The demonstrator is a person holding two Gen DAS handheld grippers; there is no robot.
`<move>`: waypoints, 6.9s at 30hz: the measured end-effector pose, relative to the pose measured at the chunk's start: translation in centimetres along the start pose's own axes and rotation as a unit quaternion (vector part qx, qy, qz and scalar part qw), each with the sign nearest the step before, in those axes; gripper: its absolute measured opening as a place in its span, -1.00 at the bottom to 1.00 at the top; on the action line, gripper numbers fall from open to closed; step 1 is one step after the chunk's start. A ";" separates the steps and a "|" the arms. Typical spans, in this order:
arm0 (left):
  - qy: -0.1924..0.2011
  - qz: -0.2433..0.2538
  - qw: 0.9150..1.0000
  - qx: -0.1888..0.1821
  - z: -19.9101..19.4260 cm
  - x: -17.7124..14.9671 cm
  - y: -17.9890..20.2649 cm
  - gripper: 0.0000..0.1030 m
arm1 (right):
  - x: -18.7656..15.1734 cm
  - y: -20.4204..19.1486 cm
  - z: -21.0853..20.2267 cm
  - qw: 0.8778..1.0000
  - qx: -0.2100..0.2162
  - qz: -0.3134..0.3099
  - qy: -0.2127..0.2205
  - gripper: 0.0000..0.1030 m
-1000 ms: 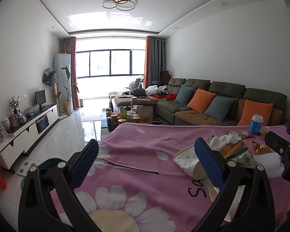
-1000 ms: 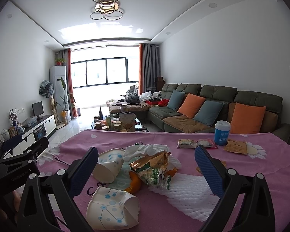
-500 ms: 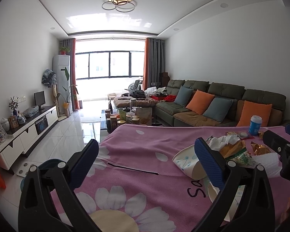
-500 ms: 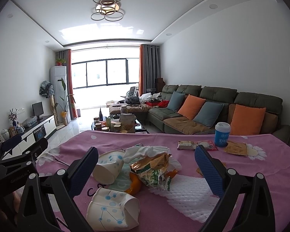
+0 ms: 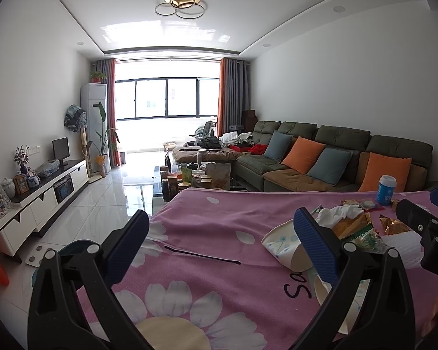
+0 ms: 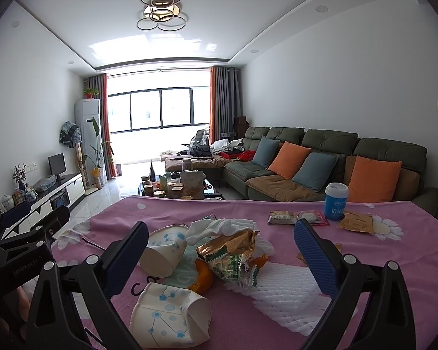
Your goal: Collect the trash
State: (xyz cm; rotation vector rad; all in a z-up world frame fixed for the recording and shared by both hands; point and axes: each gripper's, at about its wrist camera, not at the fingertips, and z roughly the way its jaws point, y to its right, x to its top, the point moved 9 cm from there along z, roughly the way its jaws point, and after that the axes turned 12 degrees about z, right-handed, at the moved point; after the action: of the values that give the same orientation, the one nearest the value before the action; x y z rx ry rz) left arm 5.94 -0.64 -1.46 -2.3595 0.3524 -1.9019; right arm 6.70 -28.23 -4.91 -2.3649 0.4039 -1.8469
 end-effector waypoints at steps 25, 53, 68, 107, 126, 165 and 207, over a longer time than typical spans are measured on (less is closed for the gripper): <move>-0.010 0.005 1.000 -0.013 0.3 -0.9 0.2 0.89 | -0.7 0.1 0.2 1.000 -0.002 0.003 -0.009 0.87; -0.178 0.003 0.897 -0.404 1.8 -8.7 15.2 -0.14 | -5.4 8.4 3.2 0.981 -0.018 0.097 -0.166 0.62; -0.166 0.001 0.889 -0.426 0.7 -7.3 14.5 -0.85 | -4.2 8.2 2.2 0.977 0.024 0.132 -0.167 -0.83; -0.189 -0.135 0.970 -0.076 1.5 -12.6 -25.8 -0.93 | -3.0 -26.6 6.3 0.877 0.400 0.030 -0.264 -0.90; -0.282 -0.183 0.940 -0.061 6.6 -21.1 -28.1 -0.82 | -14.0 -36.7 10.8 0.841 0.367 -0.037 -0.397 -0.61; -0.174 -0.096 0.963 -0.184 5.1 -8.9 -12.8 0.16 | -4.8 -19.7 6.1 0.910 0.310 0.003 -0.273 0.00; -0.286 -0.055 0.914 -0.283 14.9 -7.1 10.8 0.46 | -6.1 15.3 1.1 0.962 0.001 0.173 -0.212 0.15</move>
State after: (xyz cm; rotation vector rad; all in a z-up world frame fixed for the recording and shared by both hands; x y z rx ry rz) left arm 17.69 -10.56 -13.86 -3.2129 0.8042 -1.1310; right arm 4.29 -41.25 -14.68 -2.4066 0.7028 -1.1554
